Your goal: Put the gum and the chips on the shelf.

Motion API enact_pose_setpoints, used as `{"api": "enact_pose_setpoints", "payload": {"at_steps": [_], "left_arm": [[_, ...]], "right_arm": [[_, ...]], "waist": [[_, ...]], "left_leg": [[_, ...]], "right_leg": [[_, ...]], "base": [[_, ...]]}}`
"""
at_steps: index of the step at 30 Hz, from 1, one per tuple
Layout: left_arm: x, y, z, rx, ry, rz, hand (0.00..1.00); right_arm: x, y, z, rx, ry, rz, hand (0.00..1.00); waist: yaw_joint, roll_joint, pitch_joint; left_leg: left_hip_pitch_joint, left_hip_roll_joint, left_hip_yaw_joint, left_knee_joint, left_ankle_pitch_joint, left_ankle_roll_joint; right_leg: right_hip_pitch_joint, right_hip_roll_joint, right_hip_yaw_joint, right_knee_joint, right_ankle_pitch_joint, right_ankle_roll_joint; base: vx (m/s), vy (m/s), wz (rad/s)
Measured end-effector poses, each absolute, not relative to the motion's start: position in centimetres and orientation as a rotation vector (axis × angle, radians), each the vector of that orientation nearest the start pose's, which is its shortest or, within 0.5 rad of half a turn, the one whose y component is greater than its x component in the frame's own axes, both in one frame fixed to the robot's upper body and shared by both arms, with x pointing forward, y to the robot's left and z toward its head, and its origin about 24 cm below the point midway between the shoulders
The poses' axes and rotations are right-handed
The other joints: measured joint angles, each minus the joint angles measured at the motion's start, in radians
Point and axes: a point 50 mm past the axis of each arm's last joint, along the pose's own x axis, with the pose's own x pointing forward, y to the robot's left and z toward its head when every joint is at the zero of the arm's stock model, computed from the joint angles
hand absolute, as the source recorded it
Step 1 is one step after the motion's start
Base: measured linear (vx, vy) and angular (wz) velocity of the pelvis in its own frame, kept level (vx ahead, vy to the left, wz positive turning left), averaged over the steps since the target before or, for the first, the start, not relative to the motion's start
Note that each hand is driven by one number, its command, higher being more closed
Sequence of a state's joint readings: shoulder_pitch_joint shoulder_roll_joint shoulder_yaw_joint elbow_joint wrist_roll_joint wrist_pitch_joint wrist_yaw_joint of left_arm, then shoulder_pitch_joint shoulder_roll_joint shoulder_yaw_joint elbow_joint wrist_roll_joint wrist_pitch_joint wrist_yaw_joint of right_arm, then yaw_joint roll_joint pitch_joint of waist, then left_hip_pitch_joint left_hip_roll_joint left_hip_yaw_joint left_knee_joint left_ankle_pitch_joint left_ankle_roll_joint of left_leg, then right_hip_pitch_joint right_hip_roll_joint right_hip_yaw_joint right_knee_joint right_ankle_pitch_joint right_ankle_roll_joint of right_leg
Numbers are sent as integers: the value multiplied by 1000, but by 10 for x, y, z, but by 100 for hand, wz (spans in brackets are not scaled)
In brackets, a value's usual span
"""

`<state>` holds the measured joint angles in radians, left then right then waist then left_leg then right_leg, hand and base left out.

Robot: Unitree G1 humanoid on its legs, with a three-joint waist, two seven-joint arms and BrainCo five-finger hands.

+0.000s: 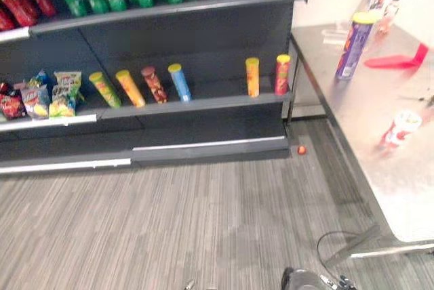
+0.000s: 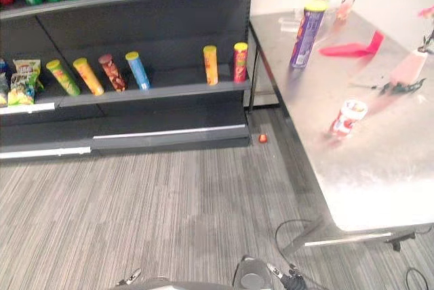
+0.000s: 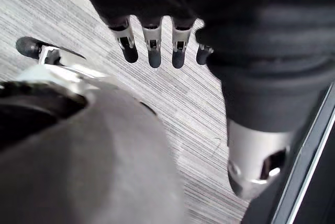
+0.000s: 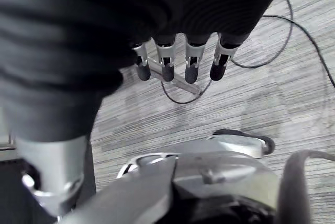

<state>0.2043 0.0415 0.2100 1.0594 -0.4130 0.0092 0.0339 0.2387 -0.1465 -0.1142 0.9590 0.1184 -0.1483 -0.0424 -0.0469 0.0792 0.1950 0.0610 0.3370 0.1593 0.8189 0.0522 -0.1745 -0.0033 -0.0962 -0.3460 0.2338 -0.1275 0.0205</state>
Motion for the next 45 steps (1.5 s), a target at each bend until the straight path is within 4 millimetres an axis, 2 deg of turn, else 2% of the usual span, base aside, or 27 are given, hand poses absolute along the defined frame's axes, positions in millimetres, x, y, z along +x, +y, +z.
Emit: {"api": "enact_pose_setpoints", "payload": {"at_steps": [1,2,4,5,7,8,10,11,13,15,17,19,20,22,23,25,27,28,30,32,33,34,37,39,41,44,45], "left_arm": [[34,197,-172,-442,1188,588,0],[33,197,-172,-464,1180,610,0],[32,197,-172,-508,1162,650,0],[33,197,-172,-519,1156,657,0],[32,199,-171,-512,1153,663,0],[33,201,-171,-507,1151,660,0],[34,202,-171,-504,1150,658,0],[32,200,-171,-513,1159,659,0],[31,198,-172,-536,1159,665,0],[28,210,-170,-547,1142,699,0],[26,216,-169,-538,1137,702,0],[26,213,-170,-534,1145,694,0],[25,212,-170,-528,1152,687,0],[24,211,-171,-485,1185,646,0],[25,211,-171,-466,1192,632,0],[25,214,-171,-413,1206,599,0],[25,211,-171,-396,1214,570,0],[25,211,-171,-382,1218,563,0],[26,212,-171,-379,1216,564,0],[29,216,-170,-371,1213,565,0],[27,220,-169,-361,1217,581,0],[29,218,-170,-366,1218,578,0],[42,206,-171,-364,1197,509,0],[46,203,-170,-371,1180,493,0],[49,208,-169,-367,1158,486,0],[52,214,-167,-329,1150,472,0],[54,216,-167,-315,1150,466,0]], "right_arm": [[63,-230,-153,-9,1022,-335,0],[63,-230,-153,-8,1025,-335,0],[61,-231,-156,-5,1049,-341,0],[61,-231,-156,-6,1051,-343,0],[67,-232,-155,12,1033,-368,0],[67,-233,-155,20,1029,-384,0],[64,-234,-155,29,1033,-408,0],[50,-235,-157,25,1067,-425,0],[41,-235,-159,23,1100,-433,0],[45,-221,-162,56,1103,-412,0],[54,-213,-162,73,1082,-409,0],[59,-213,-162,67,1070,-411,0],[60,-214,-161,57,1069,-409,0],[57,-215,-162,49,1074,-415,0],[54,-216,-161,54,1075,-428,0],[54,-218,-161,56,1067,-437,0],[56,-220,-160,33,1059,-416,0],[60,-221,-159,3,1047,-394,0],[66,-221,-158,-25,1037,-375,0],[73,-216,-157,-41,1017,-340,0],[74,-211,-157,-55,1014,-311,0],[77,-211,-156,-66,1005,-302,0],[78,-222,-153,-85,977,-327,0],[82,-221,-152,-88,953,-317,0],[84,-218,-151,-83,938,-311,0],[83,-215,-152,-97,940,-293,0],[81,-213,-153,-94,947,-293,0]], "waist": [[3,-3,-1],[5,-6,-1],[21,-13,0],[26,-14,0],[25,-29,1],[22,-33,1],[21,-39,6],[18,-29,8],[17,-14,10],[23,-78,15],[23,-108,14],[28,-109,9],[28,-103,6],[19,-91,-3],[20,-95,-4],[18,-97,-2],[16,-69,-10],[17,-71,-12],[20,-71,-12],[22,-86,-9],[26,-119,-5],[29,-112,-3],[-4,-54,19],[-4,-61,24],[-2,-68,27],[-2,-92,27],[-4,-87,25]], "left_leg": [[-71,28,39,111,-82,3],[-100,33,68,139,-120,9],[-155,25,183,46,-235,36],[-158,16,200,-18,-246,36],[-160,-43,205,-355,-233,43],[-160,-69,178,-510,-182,58],[-163,-86,144,-619,-107,78],[-160,-78,68,-716,-74,93],[-157,-80,48,-693,-9,65],[-159,-112,77,-629,-64,57],[-157,-148,74,-569,-126,55],[-157,-192,26,-489,-202,57],[-154,-202,18,-477,-210,60],[-130,-224,36,-479,-247,69],[-107,-230,52,-496,-248,72],[5,-264,91,-591,-239,91],[76,-253,140,-655,-222,115],[108,-235,180,-684,-217,117],[130,-196,239,-702,-213,110],[159,-173,333,-714,-206,98],[191,-195,393,-726,-205,92],[204,-194,417,-735,-206,90],[253,-198,471,-826,-200,69],[277,-212,492,-869,-173,43],[283,-222,499,-871,-183,33],[272,-228,516,-852,-235,51],[257,-219,517,-813,-287,52]], "right_leg": [[37,11,0,-47,1,-1],[54,11,1,-67,5,-3],[120,4,9,-131,23,-7],[130,-4,10,-133,28,1],[154,-38,22,-143,30,10],[162,-58,20,-148,32,29],[176,-85,24,-151,16,67],[213,-105,30,-154,-14,133],[244,-114,40,-146,-39,170],[242,-139,93,-92,-57,149],[216,-161,130,-55,-61,130],[213,-188,189,-41,-58,134],[204,-193,199,-30,-57,136],[124,-228,223,118,-40,151],[84,-244,222,190,-31,137],[-14,-327,151,421,65,36],[-56,-367,82,525,98,23],[-88,-355,-3,557,17,34],[-131,-303,-143,543,-64,31],[-153,-218,-349,364,-56,8],[-120,-193,-437,240,-39,-92],[-110,-166,-437,203,-47,-105],[-110,-104,-425,156,-45,-113],[-115,-100,-418,162,-46,-113],[-116,-107,-417,162,-49,-108],[-121,-112,-419,157,-53,-88],[-130,-123,-418,170,-53,-87]], "base": [[373,-89,9],[427,-76,5],[375,-15,-7],[244,55,-29],[355,171,-39],[347,223,-30],[248,262,-16],[281,354,-6],[249,310,-1],[276,235,-20],[279,170,-35],[192,204,-62],[184,208,-72],[149,187,-55],[195,184,-41],[268,177,-40],[228,88,-55],[161,29,-77],[204,-20,-98],[257,-109,-142],[227,-111,-142],[183,-88,-133],[112,-6,-58],[-13,10,-13],[-101,17,-2],[-163,41,-11],[-96,17,-33]]}}
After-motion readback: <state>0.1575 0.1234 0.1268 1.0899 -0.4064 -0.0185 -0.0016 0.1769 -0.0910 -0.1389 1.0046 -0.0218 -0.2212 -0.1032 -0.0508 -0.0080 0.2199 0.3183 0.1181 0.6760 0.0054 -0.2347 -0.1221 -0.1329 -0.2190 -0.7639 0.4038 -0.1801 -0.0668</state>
